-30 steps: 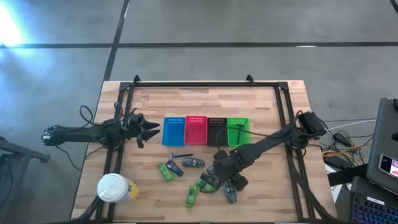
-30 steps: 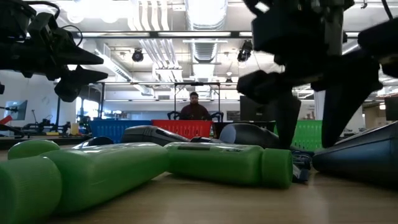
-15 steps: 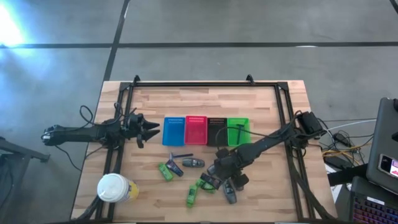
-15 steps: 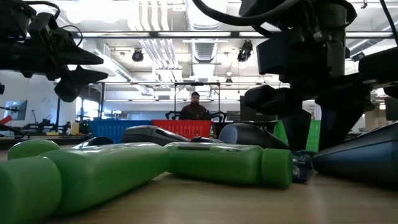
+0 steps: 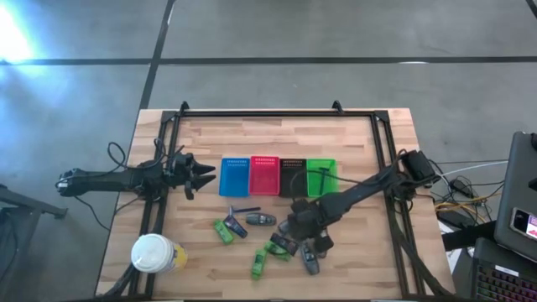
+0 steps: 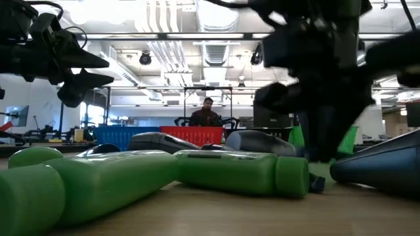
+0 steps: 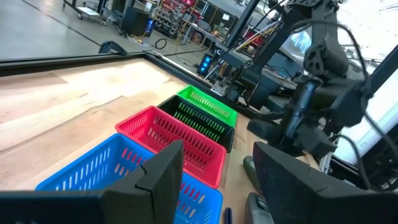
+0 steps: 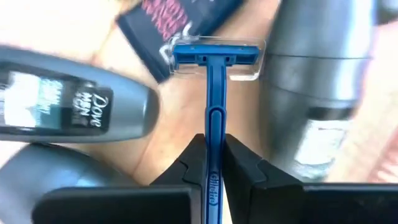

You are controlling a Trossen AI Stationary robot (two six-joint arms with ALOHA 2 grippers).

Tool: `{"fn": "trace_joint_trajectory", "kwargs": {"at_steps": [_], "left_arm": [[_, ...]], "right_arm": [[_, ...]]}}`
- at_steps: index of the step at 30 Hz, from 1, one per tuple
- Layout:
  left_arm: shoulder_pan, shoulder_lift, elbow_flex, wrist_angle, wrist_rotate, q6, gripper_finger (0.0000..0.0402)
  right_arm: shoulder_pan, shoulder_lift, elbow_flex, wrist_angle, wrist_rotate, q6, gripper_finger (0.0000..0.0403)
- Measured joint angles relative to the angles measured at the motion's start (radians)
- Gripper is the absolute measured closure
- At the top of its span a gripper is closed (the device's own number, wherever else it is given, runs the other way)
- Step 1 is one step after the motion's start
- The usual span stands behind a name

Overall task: Pick & Place Travel size toiletries
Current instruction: Put the razor into the green basket

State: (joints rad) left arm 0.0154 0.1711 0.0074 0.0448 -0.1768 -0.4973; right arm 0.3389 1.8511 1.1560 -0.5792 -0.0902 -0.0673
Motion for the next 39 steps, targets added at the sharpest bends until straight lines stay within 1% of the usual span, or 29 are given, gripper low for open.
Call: {"fn": "trace_joint_trajectory", "kwargs": {"at_steps": [5,7,9,11,13,15,16,19,21,24,27,32,39], "left_arm": [[0.000,0.000,0.000,0.000,0.000,0.000,0.0202],[0.000,0.000,0.000,0.000,0.000,0.000,0.0202],[0.000,0.000,0.000,0.000,0.000,0.000,0.0202],[0.000,0.000,0.000,0.000,0.000,0.000,0.0202],[0.000,0.000,0.000,0.000,0.000,0.000,0.0202],[0.000,0.000,0.000,0.000,0.000,0.000,0.0202],[0.000,0.000,0.000,0.000,0.000,0.000,0.0202],[0.000,0.000,0.000,0.000,0.000,0.000,0.0202],[0.000,0.000,0.000,0.000,0.000,0.000,0.0202],[0.000,0.000,0.000,0.000,0.000,0.000,0.0202],[0.000,0.000,0.000,0.000,0.000,0.000,0.0202],[0.000,0.000,0.000,0.000,0.000,0.000,0.0202],[0.000,0.000,0.000,0.000,0.000,0.000,0.0202]], "right_arm": [[-0.007,-0.071,0.054,-0.122,-0.030,0.100,0.0370],[-0.007,-0.114,0.066,-0.177,-0.044,0.167,0.0370],[-0.012,-0.164,0.066,-0.209,-0.046,0.294,0.0370],[-0.028,-0.217,0.052,-0.235,-0.026,0.485,0.0371],[-0.048,-0.275,0.026,-0.259,0.044,0.705,0.0371],[-0.071,-0.338,-0.011,-0.268,0.154,0.958,0.0367],[-0.084,-0.371,-0.035,-0.271,0.204,1.059,0.0365],[-0.124,-0.475,-0.119,-0.266,0.341,1.287,0.0361],[-0.172,-0.528,-0.191,-0.243,0.401,1.405,0.0362],[-0.268,-0.579,-0.302,-0.109,0.404,1.495,0.0364],[-0.343,-0.591,-0.382,0.020,0.375,1.508,0.0360],[-0.402,-0.554,-0.418,0.035,0.360,1.508,0.0358],[-0.406,-0.490,-0.413,0.039,0.293,1.489,0.0357]]}}
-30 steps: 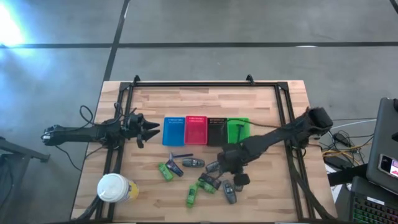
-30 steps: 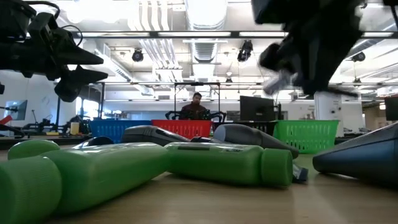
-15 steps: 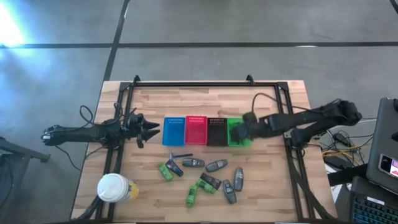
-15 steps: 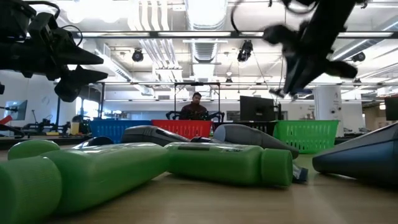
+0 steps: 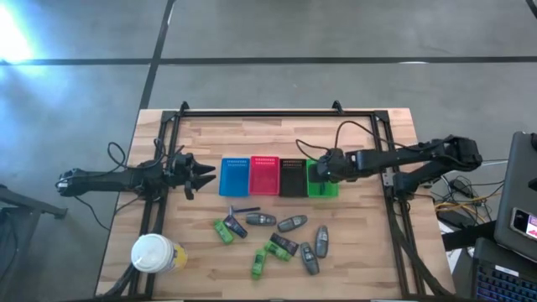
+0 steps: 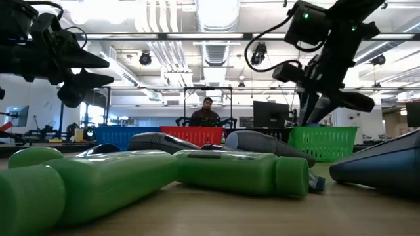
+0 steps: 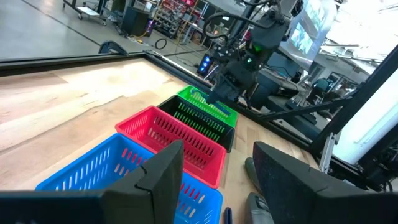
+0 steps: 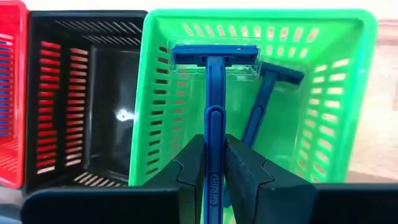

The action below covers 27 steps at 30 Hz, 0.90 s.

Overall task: Pick & Place Travel size toiletries
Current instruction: Put the razor into the green basket

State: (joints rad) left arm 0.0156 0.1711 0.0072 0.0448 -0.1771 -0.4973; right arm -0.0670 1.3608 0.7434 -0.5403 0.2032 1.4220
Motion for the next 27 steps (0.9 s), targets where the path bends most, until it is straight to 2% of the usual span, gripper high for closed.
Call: {"fn": "trace_joint_trajectory", "kwargs": {"at_steps": [11,18,22,27], "left_arm": [[0.000,0.000,0.000,0.000,0.000,0.000,0.0202],[0.000,0.000,0.000,0.000,0.000,0.000,0.0202],[0.000,0.000,0.000,0.000,0.000,0.000,0.0202],[0.000,0.000,0.000,0.000,0.000,0.000,0.0202]], "right_arm": [[0.002,0.101,0.006,0.032,-0.002,0.028,0.0321],[0.004,0.104,0.026,0.037,0.002,0.003,0.0277],[0.005,0.060,0.049,0.025,0.001,-0.088,0.0248],[0.027,0.005,0.096,0.018,-0.018,-0.323,0.0219]]}}
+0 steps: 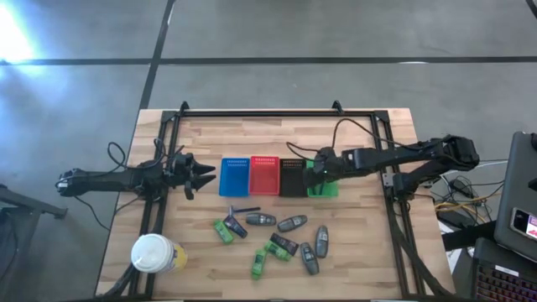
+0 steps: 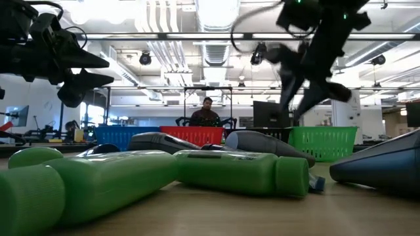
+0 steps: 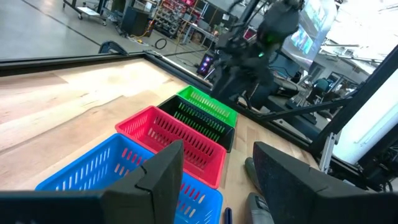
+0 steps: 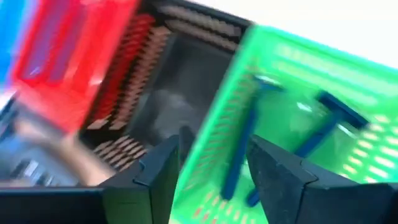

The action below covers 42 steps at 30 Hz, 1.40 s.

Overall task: Pick & Place Travel size toiletries
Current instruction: Put the razor into the green basket

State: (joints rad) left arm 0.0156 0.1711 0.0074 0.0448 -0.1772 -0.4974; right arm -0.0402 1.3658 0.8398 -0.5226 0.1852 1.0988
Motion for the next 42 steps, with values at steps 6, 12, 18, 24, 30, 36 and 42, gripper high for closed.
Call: {"fn": "trace_joint_trajectory", "kwargs": {"at_steps": [6,12,18,24,30,36,42], "left_arm": [[0.000,0.000,0.000,0.000,0.000,0.000,0.0202],[0.000,0.000,0.000,0.000,0.000,0.000,0.0202],[0.000,0.000,0.000,0.001,0.000,0.001,0.0202],[0.000,0.000,0.000,0.014,-0.009,-0.034,0.0202],[0.000,0.000,0.000,0.127,-0.011,-0.503,0.0202],[0.000,0.000,0.000,0.128,-0.056,-0.560,0.0202],[0.001,0.003,0.000,0.192,-0.184,-0.660,0.0202]], "right_arm": [[0.050,-0.006,0.081,-0.053,-0.060,-0.217,0.0212],[0.088,0.011,0.142,-0.191,-0.056,-0.263,0.0225],[0.118,0.011,0.174,-0.269,-0.067,-0.298,0.0233],[0.147,0.011,0.174,-0.305,-0.119,-0.264,0.0234],[0.188,0.011,0.172,-0.303,-0.117,-0.221,0.0234],[0.195,0.011,0.171,-0.300,-0.115,-0.215,0.0234],[0.196,0.011,0.171,-0.297,-0.110,-0.215,0.0234]]}}
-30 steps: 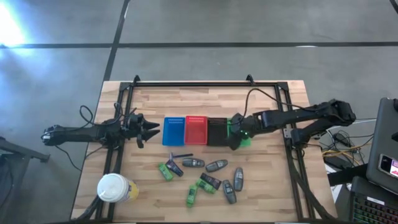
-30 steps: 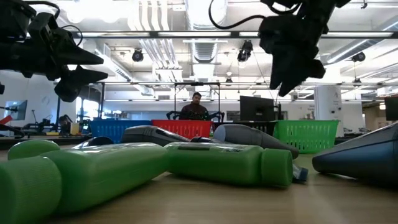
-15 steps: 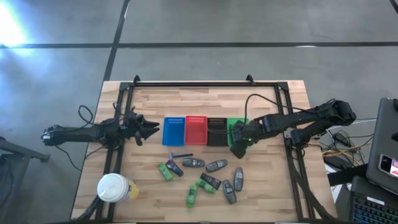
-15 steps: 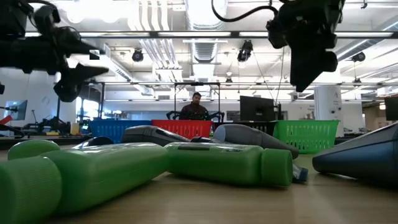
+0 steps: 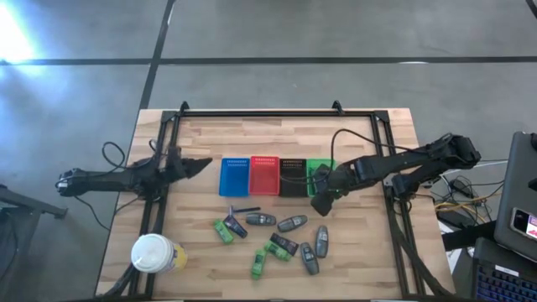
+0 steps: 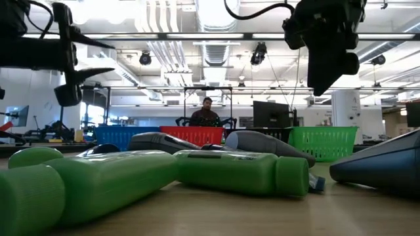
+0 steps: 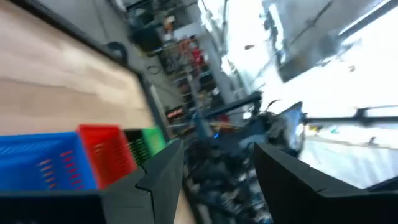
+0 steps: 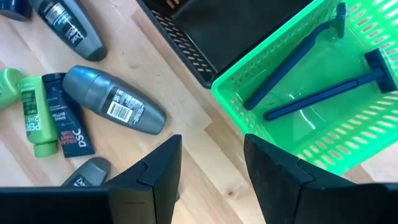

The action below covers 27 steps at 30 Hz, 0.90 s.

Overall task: Pick & Place Travel size toiletries
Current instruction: Put the razor into the green basket

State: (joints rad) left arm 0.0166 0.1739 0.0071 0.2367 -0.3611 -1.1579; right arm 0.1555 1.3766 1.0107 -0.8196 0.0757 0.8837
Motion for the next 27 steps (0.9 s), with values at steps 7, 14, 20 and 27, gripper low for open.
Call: {"fn": "trace_joint_trajectory", "kwargs": {"at_steps": [7,14,20,27], "left_arm": [[-0.036,0.027,0.071,0.032,0.157,0.086,0.0206],[-0.184,0.272,0.368,-0.453,0.211,0.373,0.0228],[-0.356,0.643,0.557,-0.648,0.154,0.531,0.0247],[-0.433,1.023,0.679,-0.641,0.072,0.647,0.0248]], "right_arm": [[0.000,0.000,-0.001,0.004,0.003,0.000,0.0234],[0.000,0.000,-0.001,0.005,0.003,0.007,0.0234],[-0.001,0.000,-0.001,-0.008,0.022,0.039,0.0234],[-0.001,0.000,-0.004,-0.014,0.062,0.091,0.0234]]}}
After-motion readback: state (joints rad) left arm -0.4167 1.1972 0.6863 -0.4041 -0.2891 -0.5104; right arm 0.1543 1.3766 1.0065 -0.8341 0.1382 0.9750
